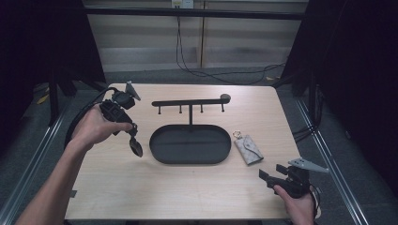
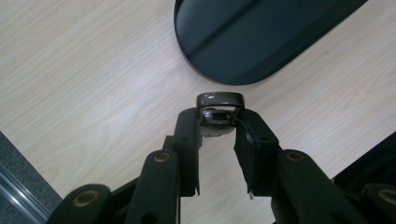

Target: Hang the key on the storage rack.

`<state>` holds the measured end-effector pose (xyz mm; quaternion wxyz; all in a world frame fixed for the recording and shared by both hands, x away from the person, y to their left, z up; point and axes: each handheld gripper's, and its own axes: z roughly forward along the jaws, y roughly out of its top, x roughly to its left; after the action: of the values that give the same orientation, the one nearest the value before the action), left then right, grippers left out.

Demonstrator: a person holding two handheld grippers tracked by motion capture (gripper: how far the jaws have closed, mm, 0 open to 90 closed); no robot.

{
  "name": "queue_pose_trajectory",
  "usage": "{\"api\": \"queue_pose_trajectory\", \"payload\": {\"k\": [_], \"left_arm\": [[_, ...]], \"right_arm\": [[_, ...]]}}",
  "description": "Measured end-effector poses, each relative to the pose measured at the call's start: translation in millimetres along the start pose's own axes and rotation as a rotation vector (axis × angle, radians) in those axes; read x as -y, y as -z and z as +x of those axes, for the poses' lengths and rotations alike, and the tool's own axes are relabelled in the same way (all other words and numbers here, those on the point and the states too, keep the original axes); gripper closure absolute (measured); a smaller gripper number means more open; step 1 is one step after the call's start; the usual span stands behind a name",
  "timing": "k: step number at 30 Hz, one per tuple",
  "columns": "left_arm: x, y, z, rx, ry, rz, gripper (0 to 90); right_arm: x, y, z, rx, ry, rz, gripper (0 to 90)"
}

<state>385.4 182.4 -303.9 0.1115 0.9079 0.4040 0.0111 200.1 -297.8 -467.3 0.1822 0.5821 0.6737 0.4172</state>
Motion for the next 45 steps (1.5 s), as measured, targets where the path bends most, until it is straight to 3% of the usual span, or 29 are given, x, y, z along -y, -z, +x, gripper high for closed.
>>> {"api": "queue_pose_trajectory", "payload": {"k": [15, 23, 36, 45], "left_arm": [[-21.6, 8.6, -11.5, 0.003, -0.021, 0.014, 70.6], [-33.7, 0.1, -16.3, 0.018, -0.023, 0.038, 70.6], [-66.5, -0.9, -30.6, 0.001, -0.042, 0.064, 70.6], [-81.1, -8.3, -25.8, -0.002, -0.003, 0.08, 70.6]], "right_arm": [[-0.1, -0.4, 0.1, 0.0, 0.005, 0.001, 19.9], [-0.1, -0.2, 0.0, -0.002, 0.004, -0.001, 19.9], [-0.3, -0.4, 0.8, -0.01, 0.013, 0.001, 19.9], [-0.4, -0.7, 1.1, -0.015, 0.015, 0.002, 20.0]]}}
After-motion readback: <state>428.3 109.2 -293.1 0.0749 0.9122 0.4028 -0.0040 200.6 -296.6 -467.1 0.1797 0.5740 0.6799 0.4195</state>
